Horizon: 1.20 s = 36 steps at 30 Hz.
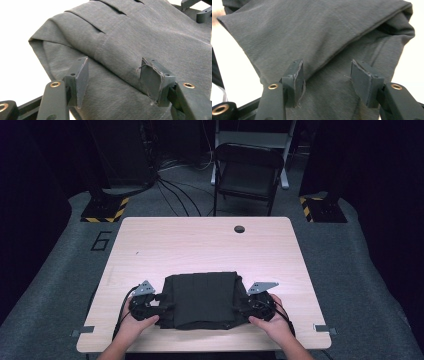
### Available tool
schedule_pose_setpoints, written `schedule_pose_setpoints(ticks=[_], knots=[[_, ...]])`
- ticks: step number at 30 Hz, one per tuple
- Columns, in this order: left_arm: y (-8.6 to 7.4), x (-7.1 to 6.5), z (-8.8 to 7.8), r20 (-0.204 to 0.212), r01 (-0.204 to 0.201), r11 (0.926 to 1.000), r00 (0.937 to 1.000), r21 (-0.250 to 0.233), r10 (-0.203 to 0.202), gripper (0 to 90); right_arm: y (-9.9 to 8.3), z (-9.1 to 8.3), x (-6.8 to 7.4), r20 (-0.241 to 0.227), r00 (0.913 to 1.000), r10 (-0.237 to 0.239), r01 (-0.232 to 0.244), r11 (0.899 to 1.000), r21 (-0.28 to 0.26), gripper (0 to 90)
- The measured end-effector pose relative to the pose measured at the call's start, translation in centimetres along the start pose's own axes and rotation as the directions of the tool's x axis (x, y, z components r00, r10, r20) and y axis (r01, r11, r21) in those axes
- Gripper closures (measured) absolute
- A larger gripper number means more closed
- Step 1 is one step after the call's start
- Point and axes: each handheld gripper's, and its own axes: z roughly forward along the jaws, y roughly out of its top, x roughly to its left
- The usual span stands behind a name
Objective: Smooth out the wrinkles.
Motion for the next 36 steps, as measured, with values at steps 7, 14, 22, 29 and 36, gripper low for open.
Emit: schedule_pose_setpoints(ticks=[7, 14, 22, 29, 36], knots=[[-0.1, 1.0, -0.3, -0.032, 0.014, 0.9999, 0.9994, -0.005, -0.014, 39.8, -0.2, -0.5, -1.0, 0.041, 0.9987, 0.029, -0.028, 0.999, -0.019, 43.1], [-0.4, 2.4, -0.9, -0.09, 0.052, 0.9982, 0.9945, -0.029, -0.054, 39.5, -0.7, -0.8, -2.2, 0.098, 0.9935, 0.059, -0.057, 0.998, -0.023, 42.5], [-0.9, 4.1, -1.5, -0.158, 0.112, 0.9927, 0.9804, -0.043, -0.118, 39.5, -1.2, -1.4, -3.7, 0.144, 0.9836, 0.109, -0.104, 0.994, -0.04, 40.5], [-1.3, 5.2, -1.7, -0.179, 0.156, 0.9863, 0.9702, -0.054, -0.163, 39.3, -1.7, -1.5, -4.6, 0.24, 0.9652, 0.103, -0.097, 0.995, -0.037, 39.9], [-1.6, 5.7, -1.6, -0.216, 0.179, 0.9826, 0.9585, -0.05, -0.185, 38.9, -2.3, -1.8, -5.9, 0.26, 0.9504, 0.171, -0.16, 0.985, -0.064, 39.5]])
